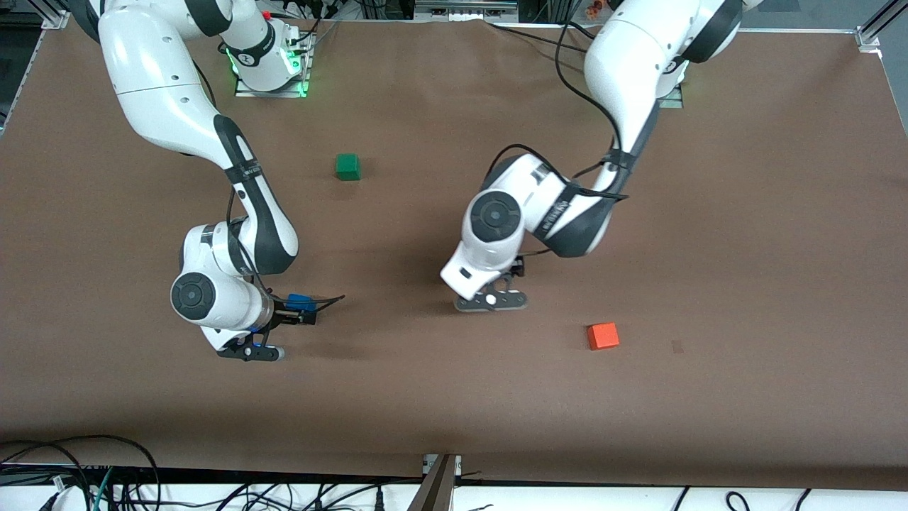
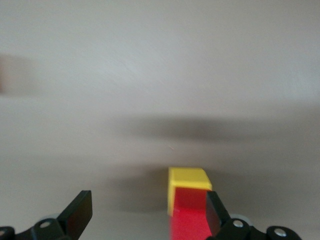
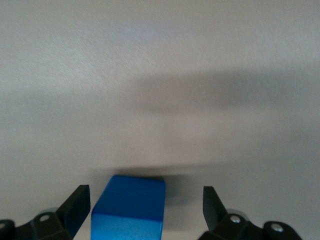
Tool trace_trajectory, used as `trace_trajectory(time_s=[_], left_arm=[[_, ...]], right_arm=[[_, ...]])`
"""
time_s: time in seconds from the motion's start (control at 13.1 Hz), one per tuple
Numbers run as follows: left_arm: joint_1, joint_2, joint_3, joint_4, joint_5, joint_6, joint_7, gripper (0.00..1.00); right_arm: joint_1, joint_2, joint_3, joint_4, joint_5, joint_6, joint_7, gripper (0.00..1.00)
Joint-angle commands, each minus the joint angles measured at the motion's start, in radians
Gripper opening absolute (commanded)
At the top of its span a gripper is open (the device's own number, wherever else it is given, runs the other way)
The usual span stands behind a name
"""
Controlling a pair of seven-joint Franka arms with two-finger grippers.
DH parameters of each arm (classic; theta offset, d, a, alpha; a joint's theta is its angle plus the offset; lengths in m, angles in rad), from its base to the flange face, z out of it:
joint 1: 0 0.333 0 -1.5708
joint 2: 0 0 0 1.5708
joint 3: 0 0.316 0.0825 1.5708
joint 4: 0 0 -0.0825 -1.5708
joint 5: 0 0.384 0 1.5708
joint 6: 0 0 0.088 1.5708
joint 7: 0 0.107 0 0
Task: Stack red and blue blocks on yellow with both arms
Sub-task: 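Lift the blue cube while the left gripper withdraws to rest, then carry the blue cube with the right gripper onto the red cube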
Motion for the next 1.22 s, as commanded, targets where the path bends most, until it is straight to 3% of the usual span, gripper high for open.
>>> trace_trajectory(time_s=[0.0, 0.31, 0.46, 0.54, 0.84, 0.92, 1.15], left_arm=[[0.121, -0.129, -0.013, 0.005, 0.009, -0.130, 0.184, 1.00], [0.308, -0.300, -0.023, 0.002, 0.005, -0.247, 0.345, 1.00], [0.406, -0.353, -0.021, 0.001, -0.035, -0.299, 0.472, 1.00], [0.459, -0.373, -0.020, -0.001, -0.057, -0.328, 0.534, 1.00], [0.552, -0.384, -0.012, -0.002, -0.060, -0.426, 0.607, 1.00], [0.572, -0.388, -0.020, -0.002, -0.058, -0.464, 0.608, 1.00], [0.576, -0.402, -0.009, -0.013, -0.055, -0.476, 0.607, 1.00]], right_arm=[[-0.004, -0.046, 0.007, -0.043, 0.016, -0.038, 0.039, 1.00], [-0.004, -0.047, 0.006, -0.051, 0.065, -0.044, 0.044, 0.98], [-0.004, -0.046, 0.006, -0.051, 0.065, -0.041, 0.044, 0.92], [-0.004, -0.046, 0.006, -0.051, 0.065, -0.041, 0.044, 0.81], [-0.001, -0.061, 0.012, -0.017, 0.062, -0.053, 0.024, 0.14], [0.009, -0.069, 0.013, 0.015, 0.056, -0.094, 0.027, 0.07], [0.086, -0.067, 0.004, 0.200, 0.050, -0.243, 0.056, 0.08]])
